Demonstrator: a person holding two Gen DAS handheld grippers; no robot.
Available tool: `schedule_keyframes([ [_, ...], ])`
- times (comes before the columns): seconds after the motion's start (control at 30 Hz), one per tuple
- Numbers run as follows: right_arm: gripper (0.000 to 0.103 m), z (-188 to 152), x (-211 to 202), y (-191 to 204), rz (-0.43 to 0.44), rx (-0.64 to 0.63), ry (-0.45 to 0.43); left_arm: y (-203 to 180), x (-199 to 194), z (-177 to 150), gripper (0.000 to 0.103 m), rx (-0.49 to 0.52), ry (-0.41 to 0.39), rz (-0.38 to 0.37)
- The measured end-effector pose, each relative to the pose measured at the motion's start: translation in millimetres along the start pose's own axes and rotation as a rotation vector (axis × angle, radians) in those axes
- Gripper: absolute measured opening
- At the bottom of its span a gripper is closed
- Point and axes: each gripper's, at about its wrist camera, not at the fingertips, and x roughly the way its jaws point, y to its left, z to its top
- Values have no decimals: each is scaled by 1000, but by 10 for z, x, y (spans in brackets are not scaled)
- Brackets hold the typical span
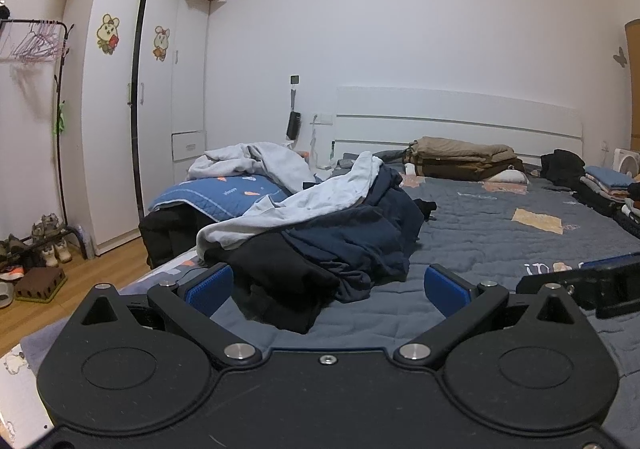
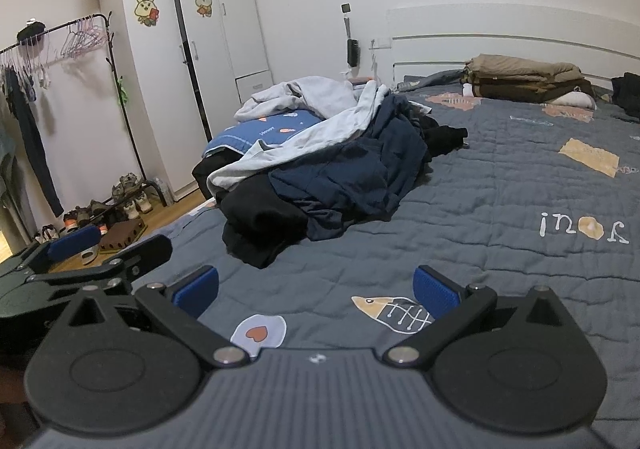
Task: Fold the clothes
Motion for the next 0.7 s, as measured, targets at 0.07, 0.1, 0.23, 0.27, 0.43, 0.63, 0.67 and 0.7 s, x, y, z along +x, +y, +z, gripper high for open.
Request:
schedule_keyframes([
  [0.07,103,9,18,2,3,4,7,27,21,-26,103,-9,7,3],
  [0.1,103,14,30,-1,2,4,9,36,46,-34,103,-11,11,7],
  [0.23,103,20,113,-12,-9,-9,18,75,145,-62,103,-14,25,23],
  [0.27,103,30,142,-16,-10,-12,24,88,171,-68,103,-20,28,25],
  [0.43,103,92,315,-33,-1,-28,30,152,313,-82,103,-43,47,40],
  [0.63,103,130,642,-20,11,-66,57,245,402,-54,103,-67,38,48],
  [0.67,103,133,701,-13,12,-72,61,266,431,-51,103,-72,39,48],
  [0.7,103,136,759,-13,15,-74,64,286,461,-49,103,-75,39,47],
])
